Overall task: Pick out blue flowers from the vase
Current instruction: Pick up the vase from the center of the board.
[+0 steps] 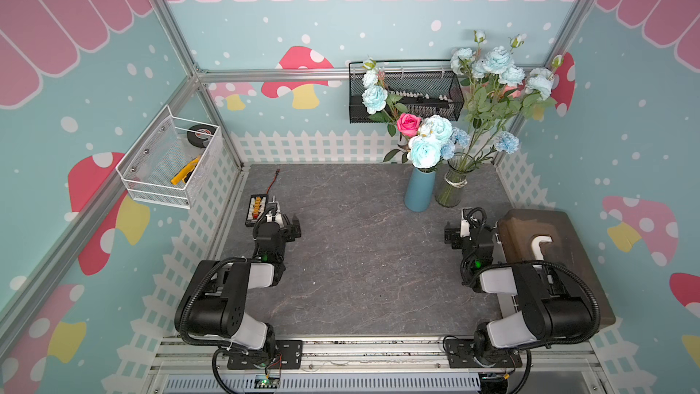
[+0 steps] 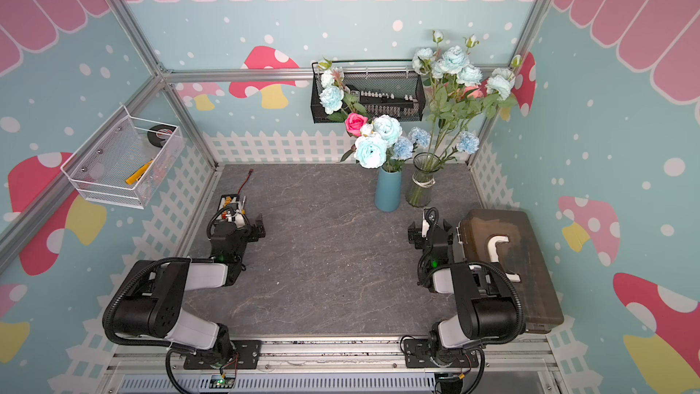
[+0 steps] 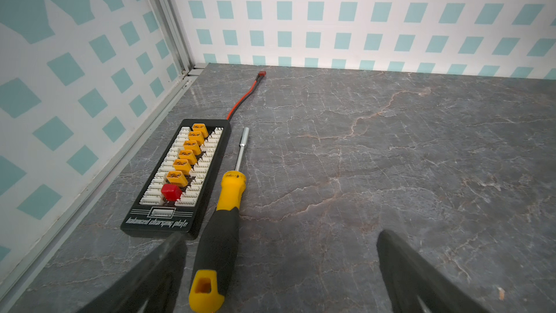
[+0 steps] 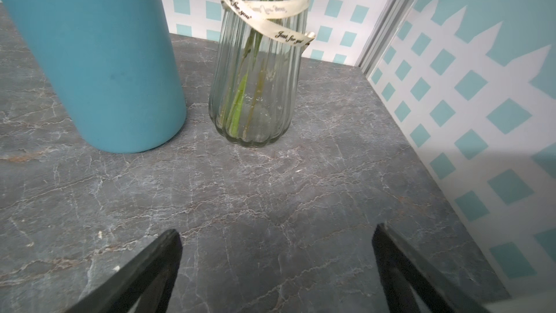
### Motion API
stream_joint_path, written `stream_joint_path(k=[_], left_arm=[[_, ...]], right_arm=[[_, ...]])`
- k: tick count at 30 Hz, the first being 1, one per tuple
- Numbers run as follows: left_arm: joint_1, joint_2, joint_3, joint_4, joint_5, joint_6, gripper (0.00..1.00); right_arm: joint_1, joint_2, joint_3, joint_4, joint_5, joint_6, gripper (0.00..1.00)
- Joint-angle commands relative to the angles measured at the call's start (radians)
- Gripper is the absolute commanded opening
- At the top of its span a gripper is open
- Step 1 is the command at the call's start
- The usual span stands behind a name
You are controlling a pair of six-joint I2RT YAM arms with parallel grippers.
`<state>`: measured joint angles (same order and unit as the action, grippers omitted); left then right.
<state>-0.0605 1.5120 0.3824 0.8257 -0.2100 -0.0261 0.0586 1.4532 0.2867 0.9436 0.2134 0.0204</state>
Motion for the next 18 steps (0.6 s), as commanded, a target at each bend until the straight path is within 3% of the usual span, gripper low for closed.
stream_joint_path(k=[1,2,4,6,8,9,11,13,16,18], left_arm=[[-0.060,-0.078,-0.007,0.016,-0.162,0.026,0.99],[-0.090,-0.117,-0.005,-0.011,-0.213,0.048,0.99],[-0.187,-0.222,0.022,-0.113,-0.369,0.082,0.99],[-0.243,-0.338,0.083,-0.306,-0.398,0.010,0.99],[-0.262,-0.453,0.134,-0.504,-0.310,-0.109,0.99],[-0.265,-0.501,0.126,-0.521,-0.226,-0.145,0.99],[-0.261,-0.580,0.044,-0.428,-0.072,-0.237,0.99],[-0.259,-0.635,-0.064,-0.321,0.055,-0.304,0.99],[-0.261,-0.683,-0.114,-0.356,0.147,-0.320,0.99],[-0.270,-0.699,-0.145,-0.362,0.174,-0.309,0.98]], right_arm=[[-0.003,-0.117,0.004,-0.059,0.030,0.014,0.99],[-0.003,-0.170,0.030,-0.147,0.035,0.039,0.99],[-0.005,-0.300,0.158,-0.525,0.082,0.211,0.99],[-0.005,-0.390,0.249,-0.725,-0.002,0.268,0.99],[-0.005,-0.469,0.252,-0.743,-0.109,0.310,0.99],[-0.005,-0.510,0.228,-0.720,-0.144,0.348,0.99],[-0.005,-0.582,0.185,-0.666,-0.259,0.351,0.99],[0.003,-0.601,0.255,-0.779,-0.375,0.292,0.95],[0.037,-0.568,0.354,-0.937,-0.375,0.228,0.94],[0.075,-0.549,0.396,-0.974,-0.379,0.195,0.83]])
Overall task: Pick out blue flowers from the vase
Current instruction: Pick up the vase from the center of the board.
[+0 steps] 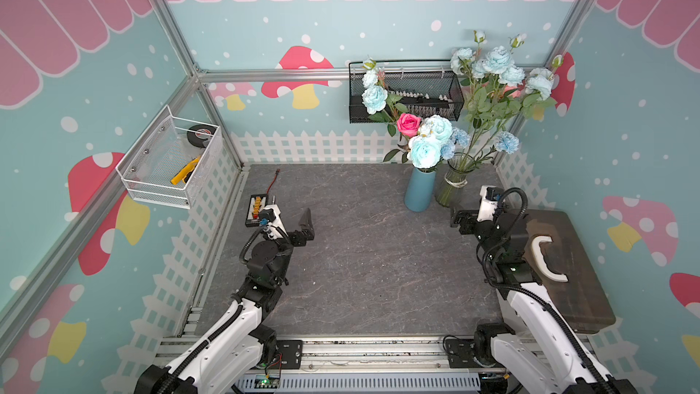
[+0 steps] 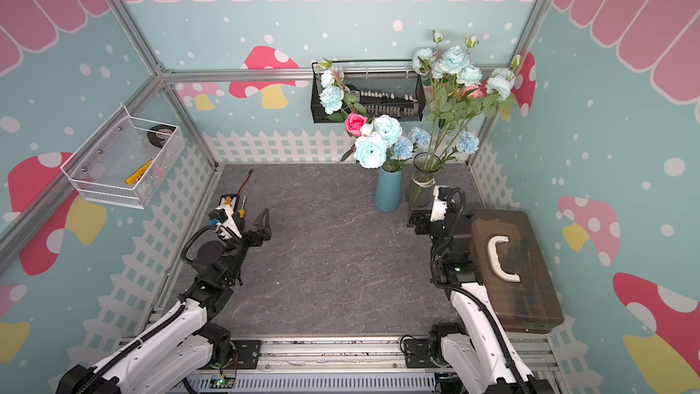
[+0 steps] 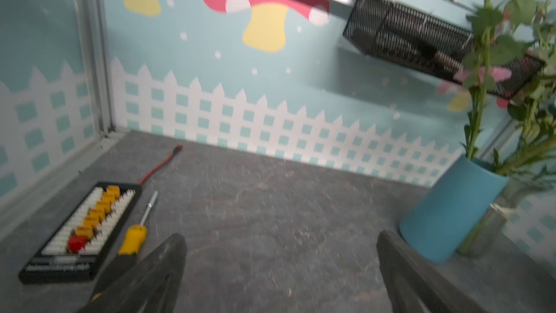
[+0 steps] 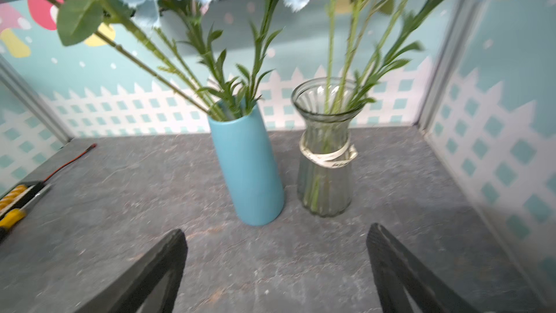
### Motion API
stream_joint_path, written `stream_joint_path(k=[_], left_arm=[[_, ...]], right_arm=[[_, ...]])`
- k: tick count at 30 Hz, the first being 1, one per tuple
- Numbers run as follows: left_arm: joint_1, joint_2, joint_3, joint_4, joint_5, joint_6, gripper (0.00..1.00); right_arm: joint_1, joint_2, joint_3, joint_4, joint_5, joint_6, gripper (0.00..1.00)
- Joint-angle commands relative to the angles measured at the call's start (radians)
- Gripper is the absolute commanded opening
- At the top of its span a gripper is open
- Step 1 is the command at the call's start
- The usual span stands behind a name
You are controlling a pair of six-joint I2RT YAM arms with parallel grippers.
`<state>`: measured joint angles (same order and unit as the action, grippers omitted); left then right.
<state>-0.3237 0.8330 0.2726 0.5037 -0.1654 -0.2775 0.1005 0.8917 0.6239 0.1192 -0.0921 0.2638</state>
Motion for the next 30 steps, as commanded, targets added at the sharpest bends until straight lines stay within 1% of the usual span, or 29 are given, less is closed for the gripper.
stream_joint_path(k=[1,2,4,6,8,10,11,13,15,17,19,23,30], left_arm=[[-0.008,-0.038,-0.050,-0.037,0.139,-0.059,0.97],[-0.009,-0.065,-0.057,-0.052,0.141,-0.059,0.96],[-0.019,-0.124,-0.078,-0.063,0.116,-0.055,0.95],[-0.020,-0.152,-0.096,-0.063,0.086,-0.064,0.95],[-0.021,-0.150,-0.093,-0.065,0.086,-0.066,0.94],[-0.021,-0.126,-0.083,-0.066,0.085,-0.065,0.91],[-0.021,-0.114,-0.074,-0.076,0.072,-0.070,0.89],[-0.021,-0.099,-0.064,-0.086,0.059,-0.074,0.89],[-0.021,-0.099,-0.062,-0.086,0.058,-0.074,0.88],[-0.021,-0.104,-0.064,-0.092,0.050,-0.076,0.88],[-0.021,-0.115,-0.066,-0.100,0.046,-0.079,0.87],[-0.022,-0.135,-0.073,-0.108,0.040,-0.080,0.86],[-0.022,-0.129,-0.072,-0.106,0.040,-0.080,0.84]], right_arm=[[0.066,0.026,0.087,-0.180,-0.057,-0.075,0.78],[0.101,0.041,0.115,-0.210,-0.035,-0.103,0.77],[0.197,0.089,0.184,-0.285,0.045,-0.165,0.73],[0.284,0.151,0.251,-0.352,0.121,-0.211,0.69],[0.345,0.203,0.287,-0.382,0.186,-0.236,0.66],[0.401,0.256,0.316,-0.398,0.262,-0.251,0.58],[0.429,0.281,0.333,-0.404,0.307,-0.255,0.56],[0.493,0.340,0.363,-0.402,0.394,-0.267,0.54],[0.535,0.402,0.399,-0.394,0.432,-0.274,0.52],[0.546,0.455,0.445,-0.398,0.440,-0.272,0.50],[0.544,0.504,0.511,-0.424,0.477,-0.265,0.48],[0.541,0.600,0.679,-0.516,0.510,-0.259,0.46],[0.495,0.742,0.956,-0.694,0.476,-0.230,0.44]])
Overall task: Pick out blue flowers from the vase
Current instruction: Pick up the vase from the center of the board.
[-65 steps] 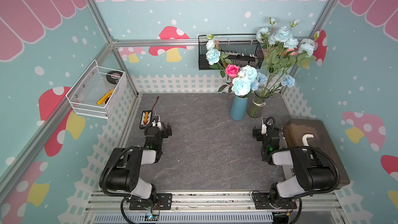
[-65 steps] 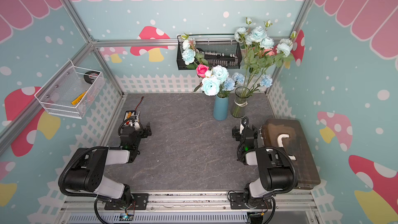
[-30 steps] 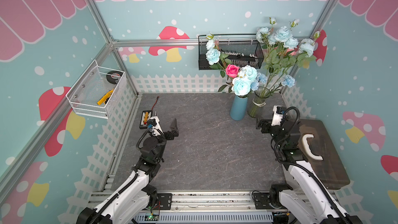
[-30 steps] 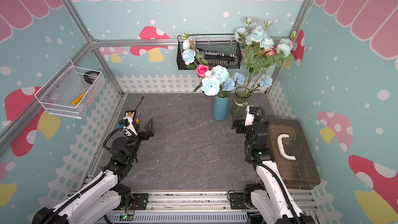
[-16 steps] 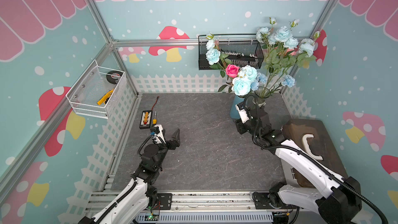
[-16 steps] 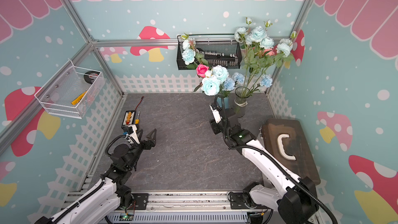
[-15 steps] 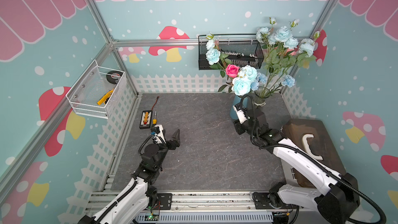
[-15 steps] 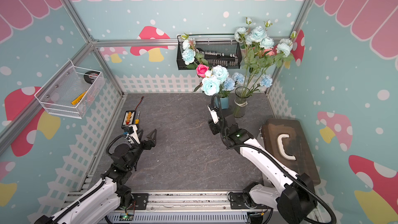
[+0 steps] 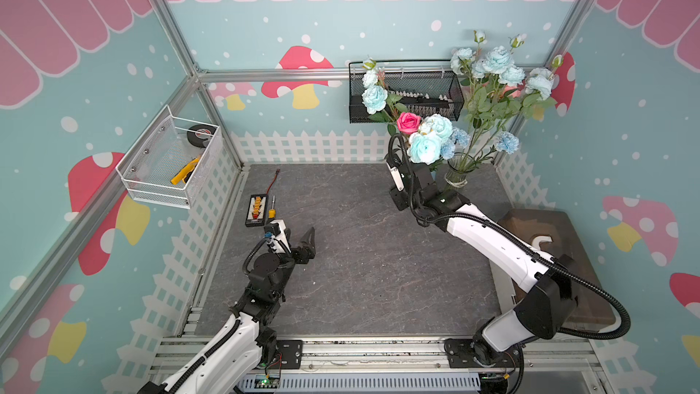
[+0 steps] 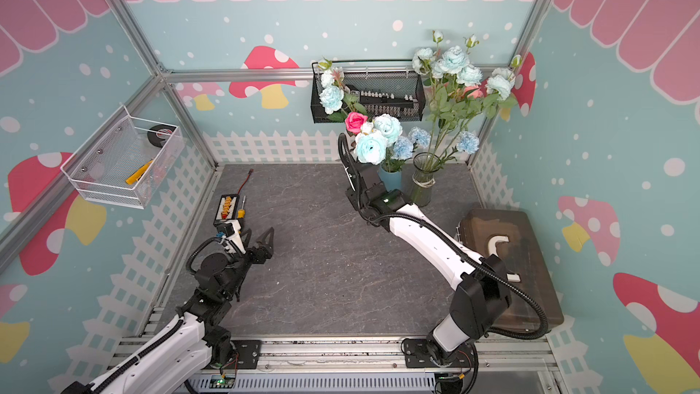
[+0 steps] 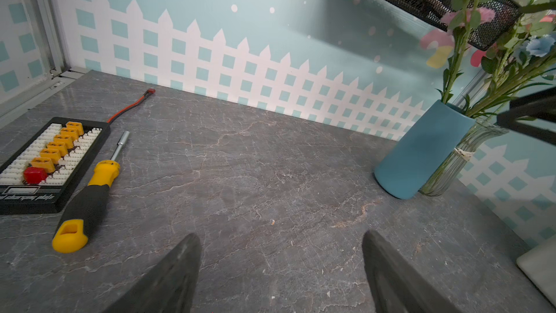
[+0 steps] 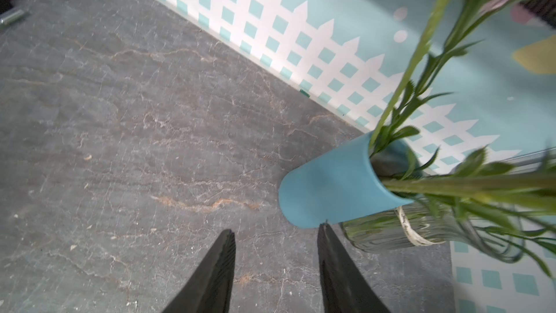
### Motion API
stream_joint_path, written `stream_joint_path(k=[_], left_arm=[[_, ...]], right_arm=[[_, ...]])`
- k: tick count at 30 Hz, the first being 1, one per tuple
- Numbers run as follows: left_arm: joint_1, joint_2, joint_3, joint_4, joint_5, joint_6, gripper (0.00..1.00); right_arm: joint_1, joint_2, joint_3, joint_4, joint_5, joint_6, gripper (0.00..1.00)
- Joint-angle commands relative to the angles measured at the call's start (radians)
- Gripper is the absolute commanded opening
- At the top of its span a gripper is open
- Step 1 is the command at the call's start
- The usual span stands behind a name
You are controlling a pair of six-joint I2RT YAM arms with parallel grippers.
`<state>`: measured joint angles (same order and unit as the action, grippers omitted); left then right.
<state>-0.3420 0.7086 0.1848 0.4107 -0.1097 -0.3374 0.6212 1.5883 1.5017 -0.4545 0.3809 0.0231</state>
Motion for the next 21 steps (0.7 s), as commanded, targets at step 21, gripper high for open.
stream_joint_path(k=[21], left_arm=[[-0.003,-0.003,0.018,-0.017,-0.023,-0.022,0.82]], right_arm=[[-0.210,0.303,0.523,-0.490,-0.186,0.051,0.43]])
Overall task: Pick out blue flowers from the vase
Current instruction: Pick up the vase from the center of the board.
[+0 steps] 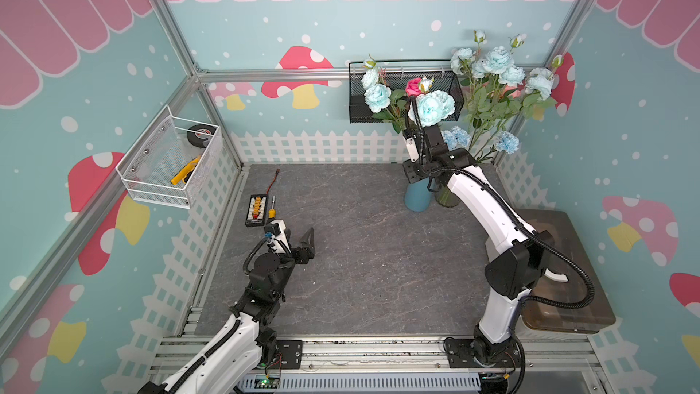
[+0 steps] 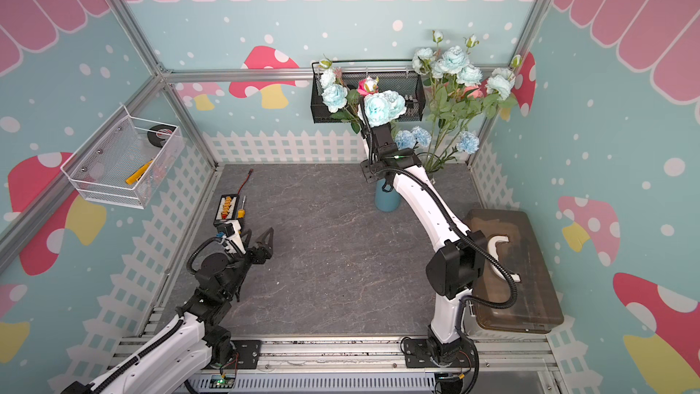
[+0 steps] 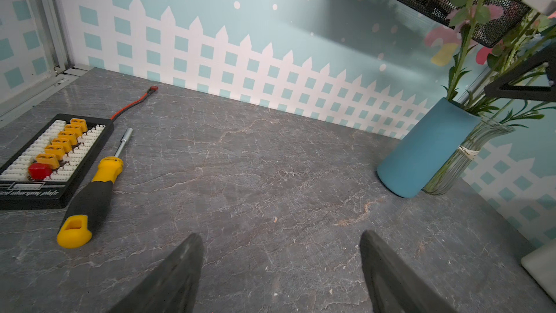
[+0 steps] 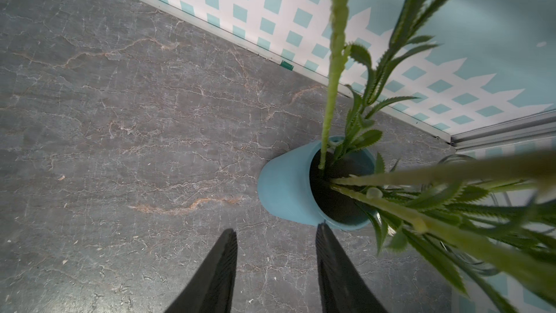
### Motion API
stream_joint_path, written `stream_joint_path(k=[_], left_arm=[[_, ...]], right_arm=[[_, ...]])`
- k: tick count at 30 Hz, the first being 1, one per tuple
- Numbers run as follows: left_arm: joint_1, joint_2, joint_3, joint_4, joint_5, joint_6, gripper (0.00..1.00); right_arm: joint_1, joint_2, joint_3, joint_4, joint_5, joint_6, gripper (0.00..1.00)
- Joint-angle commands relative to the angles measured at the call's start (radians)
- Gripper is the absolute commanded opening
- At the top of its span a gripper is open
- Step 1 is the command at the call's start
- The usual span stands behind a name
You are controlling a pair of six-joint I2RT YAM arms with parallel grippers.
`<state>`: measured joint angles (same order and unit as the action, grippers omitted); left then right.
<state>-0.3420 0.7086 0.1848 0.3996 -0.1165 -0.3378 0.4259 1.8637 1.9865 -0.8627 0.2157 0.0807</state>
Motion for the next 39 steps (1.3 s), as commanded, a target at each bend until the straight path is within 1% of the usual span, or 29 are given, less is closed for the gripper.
stream_joint_path(k=[1,3,13,21,29,32,36,39], left_arm=[[-0.003,-0.001,0.018,-0.007,-0.017,-0.023,0.82],[-0.003,0.001,0.019,-0.006,-0.017,-0.023,0.82],[-0.004,0.013,0.024,-0.006,-0.020,-0.024,0.81],[-0.003,0.026,0.030,-0.004,-0.019,-0.025,0.81],[-0.003,0.016,0.024,-0.004,-0.018,-0.025,0.80],[-0.003,0.017,0.025,-0.002,-0.017,-0.025,0.80],[-0.003,0.017,0.024,-0.001,-0.014,-0.022,0.80],[-0.003,0.015,0.023,0.000,-0.014,-0.021,0.80]], right_arm=[[-0.018,0.028,0.048,-0.094,-0.023,-0.007,0.43],[-0.025,0.068,0.074,-0.119,-0.027,-0.010,0.43],[-0.053,0.152,0.185,-0.201,0.012,-0.051,0.43],[-0.077,0.239,0.291,-0.269,0.010,-0.077,0.43],[-0.088,0.284,0.307,-0.271,0.001,-0.101,0.43],[-0.088,0.300,0.316,-0.269,-0.016,-0.118,0.43],[-0.090,0.320,0.318,-0.276,-0.040,-0.142,0.36],[-0.093,0.329,0.313,-0.284,-0.048,-0.147,0.34]])
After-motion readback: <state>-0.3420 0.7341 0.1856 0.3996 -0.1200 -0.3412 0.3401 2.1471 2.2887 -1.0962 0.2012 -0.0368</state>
